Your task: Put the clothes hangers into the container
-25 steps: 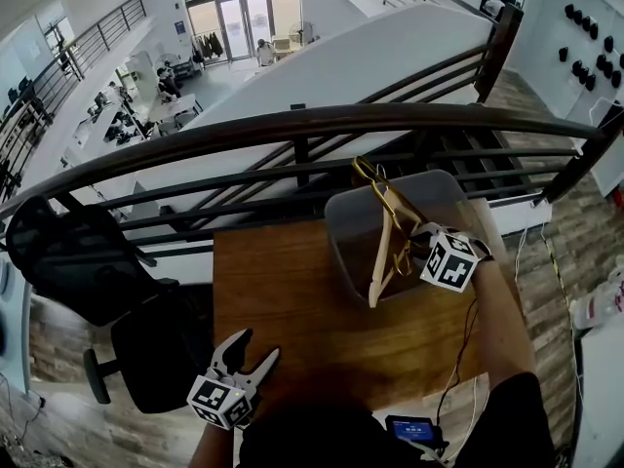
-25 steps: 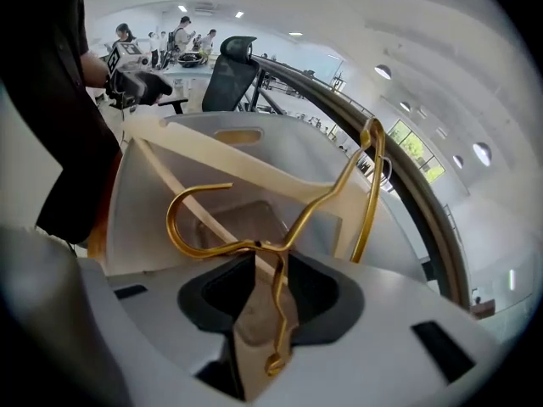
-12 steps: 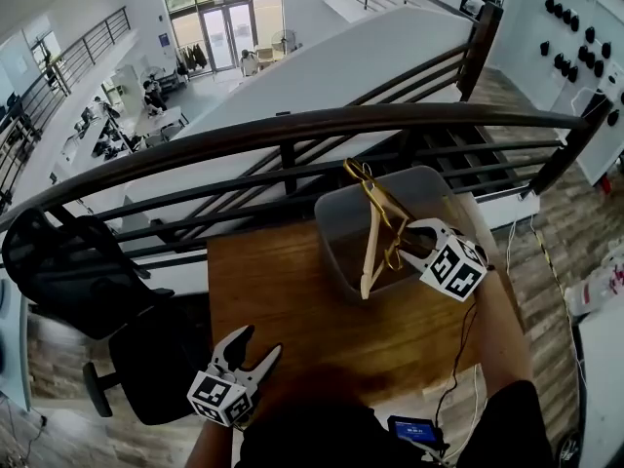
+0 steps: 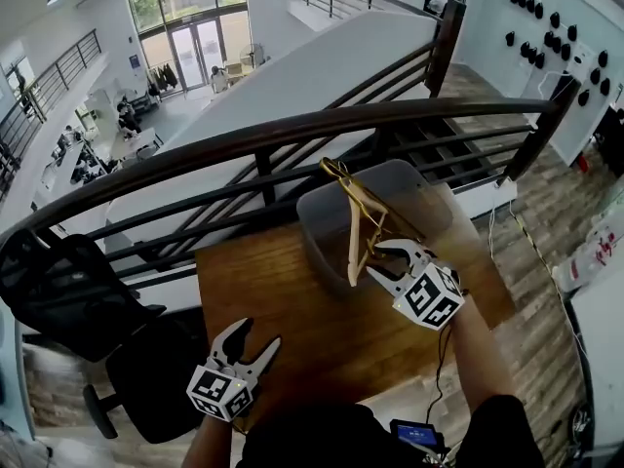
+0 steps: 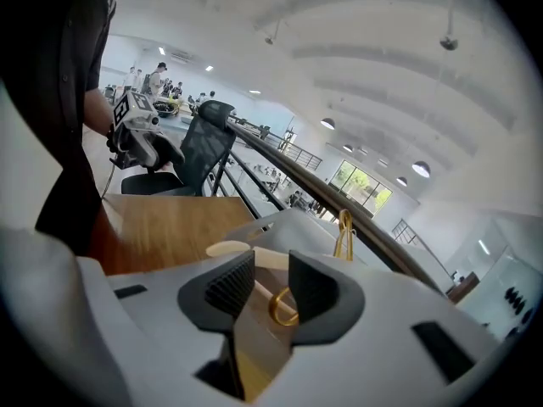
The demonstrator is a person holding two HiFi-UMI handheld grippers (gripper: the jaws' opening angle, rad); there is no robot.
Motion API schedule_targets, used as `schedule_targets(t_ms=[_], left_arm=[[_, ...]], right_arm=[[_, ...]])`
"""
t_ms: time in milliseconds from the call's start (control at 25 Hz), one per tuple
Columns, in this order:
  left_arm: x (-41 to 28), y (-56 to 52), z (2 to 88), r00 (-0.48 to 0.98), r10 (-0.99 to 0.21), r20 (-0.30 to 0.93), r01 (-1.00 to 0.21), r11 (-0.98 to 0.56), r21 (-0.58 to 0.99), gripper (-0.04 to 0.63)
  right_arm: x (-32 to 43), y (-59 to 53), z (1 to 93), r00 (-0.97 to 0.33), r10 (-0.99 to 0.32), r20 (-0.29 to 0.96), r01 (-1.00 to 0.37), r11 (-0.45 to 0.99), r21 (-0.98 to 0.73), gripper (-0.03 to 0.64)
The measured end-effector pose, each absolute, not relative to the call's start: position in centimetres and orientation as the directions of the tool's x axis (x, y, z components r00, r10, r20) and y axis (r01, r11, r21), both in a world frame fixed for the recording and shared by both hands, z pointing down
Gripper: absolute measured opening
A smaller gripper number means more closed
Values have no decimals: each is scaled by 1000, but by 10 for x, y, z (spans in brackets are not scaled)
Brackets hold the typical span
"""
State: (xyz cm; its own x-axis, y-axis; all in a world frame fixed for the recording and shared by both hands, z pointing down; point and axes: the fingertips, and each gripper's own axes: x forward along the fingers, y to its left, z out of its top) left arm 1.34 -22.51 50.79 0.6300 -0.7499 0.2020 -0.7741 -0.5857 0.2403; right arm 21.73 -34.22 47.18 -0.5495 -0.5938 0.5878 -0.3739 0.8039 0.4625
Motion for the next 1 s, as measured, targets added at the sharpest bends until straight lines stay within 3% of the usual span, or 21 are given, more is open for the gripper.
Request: schedule_targets(t_ms=[240,520,840,1000], left_arm=[[14,-231,496,614,-762,208,-789,-578,209,248],[4,-227,478,605,-781,155,-793,-573,209,127],[-4,-227,473,619,-774,134,-781,-588,212,118],[-5,-226,473,616,-776,134,-783,-585,212,118]], right_arm=[[192,-300,477,-603,-579,548,-424,815,395,97],[171,-254,463,-657,-649,384,-563,761,324,8],[167,-230,460,-668,-683,295,-638,730,246,-5],[176,-228,460,-673,-698,246,-696,709,110,-5]])
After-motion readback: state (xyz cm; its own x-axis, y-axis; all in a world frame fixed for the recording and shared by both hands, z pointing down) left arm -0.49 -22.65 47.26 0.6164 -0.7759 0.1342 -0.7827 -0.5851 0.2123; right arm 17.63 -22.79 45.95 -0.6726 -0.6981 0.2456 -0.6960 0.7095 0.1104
